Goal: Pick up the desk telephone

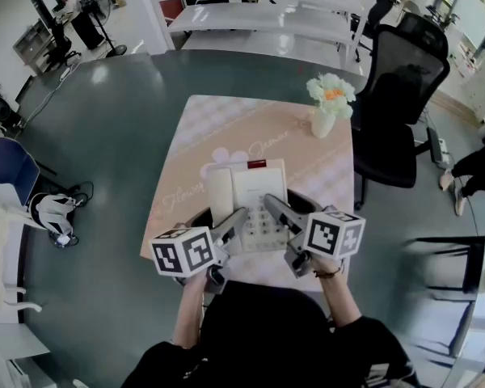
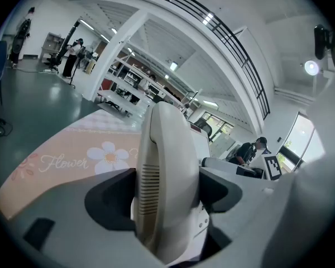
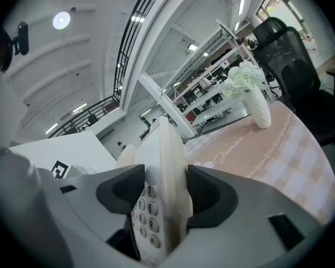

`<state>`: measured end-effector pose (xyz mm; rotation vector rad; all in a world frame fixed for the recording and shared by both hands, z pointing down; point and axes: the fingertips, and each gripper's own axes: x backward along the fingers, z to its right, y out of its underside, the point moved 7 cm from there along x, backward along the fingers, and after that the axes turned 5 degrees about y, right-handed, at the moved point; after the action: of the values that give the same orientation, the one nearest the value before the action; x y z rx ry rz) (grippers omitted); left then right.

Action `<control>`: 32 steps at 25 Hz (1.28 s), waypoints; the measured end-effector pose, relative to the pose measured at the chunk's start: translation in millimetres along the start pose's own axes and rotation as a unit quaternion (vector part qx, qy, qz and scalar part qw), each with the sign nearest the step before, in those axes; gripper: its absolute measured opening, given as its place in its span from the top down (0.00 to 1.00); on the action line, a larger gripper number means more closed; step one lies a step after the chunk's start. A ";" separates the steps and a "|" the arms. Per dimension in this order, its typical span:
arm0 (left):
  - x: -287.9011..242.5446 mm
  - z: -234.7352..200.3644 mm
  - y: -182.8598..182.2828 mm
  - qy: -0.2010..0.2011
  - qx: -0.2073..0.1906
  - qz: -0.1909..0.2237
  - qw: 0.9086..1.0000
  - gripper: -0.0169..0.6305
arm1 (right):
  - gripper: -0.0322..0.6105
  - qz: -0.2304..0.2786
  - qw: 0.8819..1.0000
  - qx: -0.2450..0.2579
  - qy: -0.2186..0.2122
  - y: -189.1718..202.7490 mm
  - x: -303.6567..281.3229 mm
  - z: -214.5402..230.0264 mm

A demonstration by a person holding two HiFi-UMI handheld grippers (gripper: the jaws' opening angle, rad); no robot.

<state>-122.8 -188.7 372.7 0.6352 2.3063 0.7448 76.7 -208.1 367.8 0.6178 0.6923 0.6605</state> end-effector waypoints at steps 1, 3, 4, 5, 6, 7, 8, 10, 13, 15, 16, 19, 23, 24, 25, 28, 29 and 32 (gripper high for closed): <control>1.7 1.8 0.2 0.001 -0.001 0.001 1.000 0.46 | 0.60 0.002 1.000 0.000 -0.001 -0.2 2.1 -1.6; 5.6 5.2 0.8 0.003 -0.001 0.005 1.000 0.46 | 0.60 0.006 1.000 0.003 -0.003 -0.8 6.2 -5.2; 7.4 6.9 0.9 0.004 -0.001 0.006 1.000 0.46 | 0.60 0.007 1.000 0.005 -0.004 -1.3 8.0 -7.1; 9.1 8.4 0.9 0.005 0.000 0.008 1.000 0.46 | 0.60 0.008 1.000 0.007 -0.005 -1.9 9.4 -8.8; 10.4 9.8 0.8 0.005 -0.001 0.009 1.000 0.46 | 0.60 0.009 1.000 0.009 -0.006 -2.3 10.7 -10.3; 11.4 11.1 0.8 0.005 -0.001 0.010 1.000 0.46 | 0.60 0.010 1.000 0.010 -0.006 -2.6 11.8 -11.4; 12.3 12.1 0.9 0.004 -0.001 0.011 1.000 0.46 | 0.60 0.012 1.000 0.012 -0.007 -2.6 12.8 -12.2; 13.9 13.5 1.2 0.002 -0.001 0.014 1.000 0.46 | 0.60 0.013 1.000 0.012 -0.009 -2.2 14.1 -13.2; 15.4 15.0 1.6 0.001 0.000 0.014 1.000 0.46 | 0.60 0.009 1.000 0.007 -0.008 0.8 15.6 -12.1; 16.5 15.6 1.6 0.000 0.000 0.014 1.000 0.46 | 0.60 0.011 1.000 0.005 -0.012 0.6 15.9 -14.0; 17.5 15.7 1.5 -0.001 -0.001 0.014 1.000 0.46 | 0.60 0.012 1.000 0.003 -0.013 0.8 16.0 -15.1; 19.8 16.5 1.1 -0.002 -0.002 0.012 1.000 0.46 | 0.60 0.016 1.000 0.004 -0.013 -0.3 17.2 -17.3; 18.7 16.8 1.2 -0.002 -0.001 0.011 1.000 0.46 | 0.60 0.016 1.000 0.000 -0.013 -0.5 17.5 -16.1; 18.6 17.0 1.3 -0.002 -0.001 0.011 1.000 0.46 | 0.60 0.016 1.000 0.000 -0.013 -0.6 17.8 -16.0; 18.5 17.3 1.5 -0.001 -0.001 0.011 1.000 0.46 | 0.60 0.017 1.000 0.000 -0.013 -0.6 18.0 -15.8; 16.3 17.0 2.6 -0.002 -0.002 0.009 1.000 0.46 | 0.60 0.017 1.000 -0.002 -0.013 0.1 18.2 -13.2; 15.5 17.0 2.7 -0.002 -0.002 0.009 1.000 0.46 | 0.60 0.017 1.000 -0.003 -0.013 0.1 18.1 -12.2; 14.8 16.9 2.5 -0.002 -0.002 0.008 1.000 0.46 | 0.60 0.018 1.000 -0.005 -0.015 0.8 17.0 -10.9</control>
<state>-120.8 -172.3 357.3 0.6532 2.2977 0.7548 78.4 -192.2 355.4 0.6306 0.6510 0.6862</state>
